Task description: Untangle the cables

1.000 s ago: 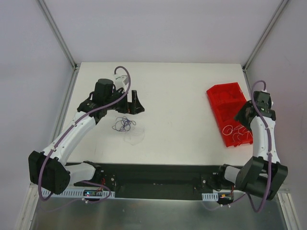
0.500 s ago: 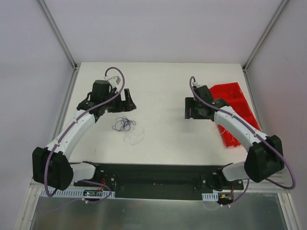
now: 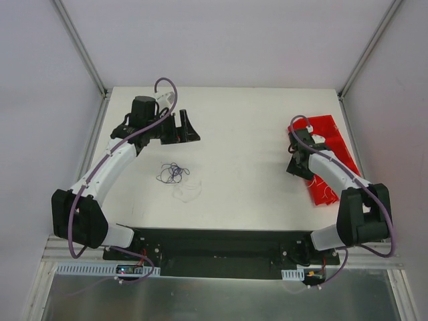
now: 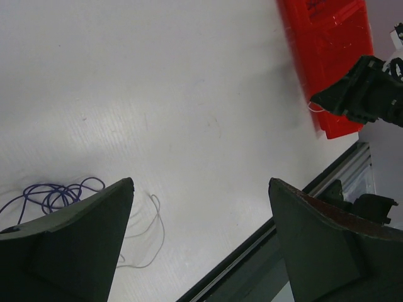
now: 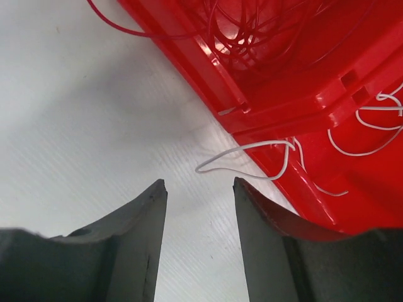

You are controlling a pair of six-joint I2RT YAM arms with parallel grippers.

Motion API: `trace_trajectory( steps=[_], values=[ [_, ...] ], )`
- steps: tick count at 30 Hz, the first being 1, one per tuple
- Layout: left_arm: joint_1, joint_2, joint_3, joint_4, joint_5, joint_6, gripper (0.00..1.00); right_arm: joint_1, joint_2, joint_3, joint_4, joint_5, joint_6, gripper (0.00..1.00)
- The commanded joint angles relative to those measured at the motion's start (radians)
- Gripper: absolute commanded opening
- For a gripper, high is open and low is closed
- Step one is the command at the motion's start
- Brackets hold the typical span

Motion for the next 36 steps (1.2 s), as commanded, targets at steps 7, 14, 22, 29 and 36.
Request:
trace_trajectory(
  steps=[7,14,22,29,36],
  values=[
    [-0.001,-0.036,-0.059,0.035,0.084,0.025,0.87,0.006,0.168,0.086,-0.036,0.163,0.208,0.48],
    [-0.001,-0.077,-0.079,0.041,0.089,0.028,0.87,0.003,0.084,0.077,-0.102,0.202,0.204,0.06],
    [-0.001,-0.113,-0.089,0.062,0.124,0.008,0.87,-0.210,-0.182,-0.021,-0.031,0.099,0.073,0.01],
    [-0.001,-0.129,-0.111,0.087,0.135,-0.006,0.88,-0.508,-0.060,-0.055,0.111,-0.088,0.026,0.01],
    [-0.001,-0.126,-0.116,0.091,0.144,-0.008,0.88,-0.629,0.105,0.001,0.131,-0.291,0.001,0.01]
  ],
)
